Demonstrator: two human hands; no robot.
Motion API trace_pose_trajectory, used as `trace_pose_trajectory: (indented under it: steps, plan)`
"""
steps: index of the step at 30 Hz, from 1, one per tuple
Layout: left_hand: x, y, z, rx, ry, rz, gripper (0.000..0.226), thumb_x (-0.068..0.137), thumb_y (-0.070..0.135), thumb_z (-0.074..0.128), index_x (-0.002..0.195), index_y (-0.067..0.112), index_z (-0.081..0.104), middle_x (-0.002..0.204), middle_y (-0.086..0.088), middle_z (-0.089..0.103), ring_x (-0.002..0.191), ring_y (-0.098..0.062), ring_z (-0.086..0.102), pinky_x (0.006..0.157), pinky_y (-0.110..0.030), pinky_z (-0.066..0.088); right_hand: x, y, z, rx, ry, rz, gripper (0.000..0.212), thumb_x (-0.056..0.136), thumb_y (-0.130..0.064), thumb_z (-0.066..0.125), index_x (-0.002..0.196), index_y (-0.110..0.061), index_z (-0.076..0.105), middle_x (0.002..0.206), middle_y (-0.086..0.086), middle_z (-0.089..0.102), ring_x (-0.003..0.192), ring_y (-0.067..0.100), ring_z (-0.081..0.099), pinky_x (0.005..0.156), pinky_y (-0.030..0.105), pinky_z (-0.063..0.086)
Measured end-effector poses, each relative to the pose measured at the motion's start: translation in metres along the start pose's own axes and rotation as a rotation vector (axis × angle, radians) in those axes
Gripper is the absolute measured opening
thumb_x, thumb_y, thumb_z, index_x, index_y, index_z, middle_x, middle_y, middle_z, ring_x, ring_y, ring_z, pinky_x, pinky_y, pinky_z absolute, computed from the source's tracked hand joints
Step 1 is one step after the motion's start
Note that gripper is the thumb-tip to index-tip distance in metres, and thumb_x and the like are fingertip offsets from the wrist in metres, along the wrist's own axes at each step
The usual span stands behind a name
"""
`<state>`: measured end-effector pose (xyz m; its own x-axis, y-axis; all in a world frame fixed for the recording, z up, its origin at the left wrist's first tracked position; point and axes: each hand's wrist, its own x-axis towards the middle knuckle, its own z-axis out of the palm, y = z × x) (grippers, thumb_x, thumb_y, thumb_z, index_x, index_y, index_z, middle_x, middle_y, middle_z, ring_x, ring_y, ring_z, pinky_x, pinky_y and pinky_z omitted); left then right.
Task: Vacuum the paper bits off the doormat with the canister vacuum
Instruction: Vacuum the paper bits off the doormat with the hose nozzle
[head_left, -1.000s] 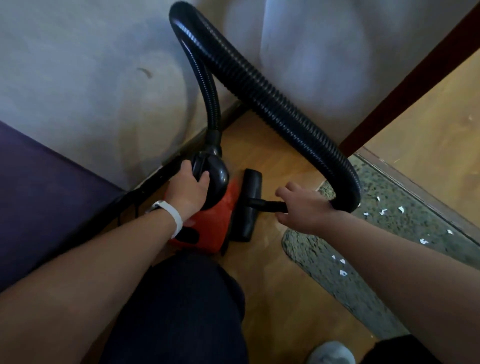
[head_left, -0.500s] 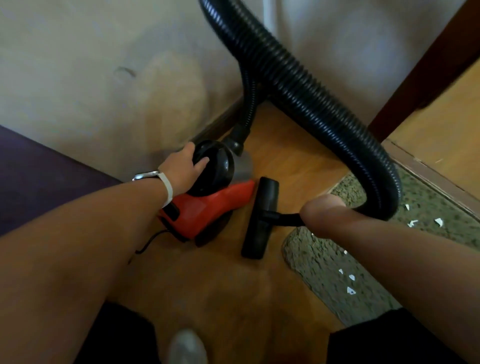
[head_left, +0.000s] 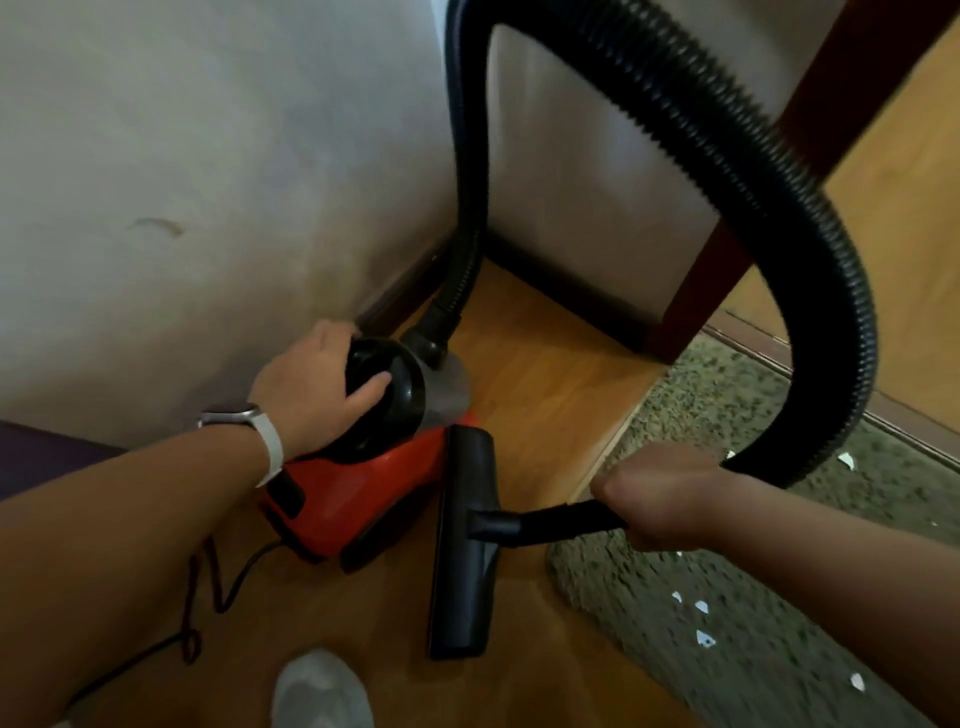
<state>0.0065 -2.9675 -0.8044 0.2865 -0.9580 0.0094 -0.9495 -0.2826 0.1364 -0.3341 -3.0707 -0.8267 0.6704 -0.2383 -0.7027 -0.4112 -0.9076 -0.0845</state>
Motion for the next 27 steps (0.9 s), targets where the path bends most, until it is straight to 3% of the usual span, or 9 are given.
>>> trace_pose_trajectory:
  steps: [3,7,10,13,15,17,22,25,27]
  plan:
    - [0.031,0.053,-0.010,0.091,0.254,0.443,0.051,0.084,0.047,0.055,0.110,0.003,0.058,0.106,-0.022,0.060,0.095,-0.040,0.058,0.081,-0.046,0.047,0.001,0.000,0.014,0.001,0.015,0.022,0.010,0.088,-0.021,0.061,0.096,-0.027,0.059,0.080,-0.005,0.058,0.073,0.019,0.058,0.067,0.036,0.059]
    - [0.039,0.160,-0.024,0.034,0.330,1.127,0.031,0.085,0.034,0.064,0.103,0.011,0.052,0.099,-0.017,0.065,0.088,-0.034,0.060,0.075,-0.042,0.047,-0.015,-0.001,0.021,-0.041,0.061,0.038,0.004,0.091,-0.023,0.062,0.093,-0.023,0.059,0.080,-0.002,0.060,0.070,0.023,0.058,0.068,0.034,0.055]
    - [0.016,0.233,-0.037,-0.040,0.389,1.414,0.020,0.089,0.023,0.062,0.104,0.009,0.061,0.102,-0.015,0.068,0.093,-0.032,0.061,0.076,-0.041,0.047,-0.039,-0.006,0.031,-0.023,0.044,0.090,0.013,0.091,-0.019,0.060,0.103,-0.018,0.065,0.096,0.006,0.068,0.088,0.032,0.066,0.068,0.034,0.051]
    - [0.016,0.277,-0.051,-0.060,0.513,1.381,0.030,0.090,0.019,0.060,0.117,0.010,0.069,0.126,-0.017,0.065,0.116,-0.034,0.059,0.096,-0.047,0.046,-0.065,-0.010,0.050,-0.063,0.074,0.079,0.017,0.092,-0.017,0.058,0.107,-0.016,0.066,0.101,0.007,0.069,0.094,0.034,0.066,0.078,0.040,0.055]
    - [0.017,0.294,-0.056,-0.008,0.557,1.336,0.042,0.088,0.020,0.060,0.130,0.014,0.063,0.143,-0.015,0.055,0.134,-0.033,0.048,0.112,-0.050,0.034,-0.078,-0.013,0.062,-0.131,0.111,0.059,0.019,0.094,-0.017,0.057,0.110,-0.015,0.067,0.103,0.006,0.071,0.096,0.034,0.066,0.077,0.038,0.054]
    - [0.018,0.309,-0.055,0.088,0.510,1.309,0.053,0.085,0.024,0.063,0.137,0.018,0.057,0.148,-0.013,0.049,0.140,-0.033,0.040,0.118,-0.053,0.022,-0.086,-0.018,0.070,-0.201,0.152,0.060,0.017,0.094,-0.017,0.056,0.105,-0.016,0.070,0.098,0.006,0.072,0.092,0.034,0.068,0.076,0.038,0.054]
    - [0.020,0.323,-0.055,0.333,0.292,1.003,0.066,0.089,0.035,0.062,0.149,0.024,0.037,0.138,-0.008,0.047,0.133,-0.032,0.037,0.117,-0.054,0.015,-0.108,-0.029,0.075,-0.340,0.272,0.068,0.013,0.091,-0.019,0.057,0.093,-0.021,0.070,0.091,0.000,0.072,0.088,0.029,0.065,0.080,0.038,0.047]
    - [0.021,0.308,-0.054,0.359,0.344,0.988,0.038,0.090,0.037,0.060,0.124,0.023,0.055,0.125,-0.008,0.053,0.122,-0.031,0.044,0.111,-0.052,0.025,-0.123,-0.039,0.082,-0.452,0.300,0.071,0.007,0.082,-0.024,0.067,0.077,-0.024,0.073,0.077,-0.005,0.071,0.082,0.025,0.063,0.089,0.038,0.048]
    - [0.026,0.298,-0.053,0.329,0.354,1.009,0.032,0.090,0.041,0.062,0.116,0.022,0.058,0.115,-0.007,0.059,0.113,-0.030,0.052,0.108,-0.051,0.030,-0.135,-0.036,0.087,-0.480,0.320,0.094,0.006,0.074,-0.025,0.073,0.068,-0.024,0.073,0.071,-0.007,0.069,0.080,0.024,0.064,0.098,0.040,0.047]
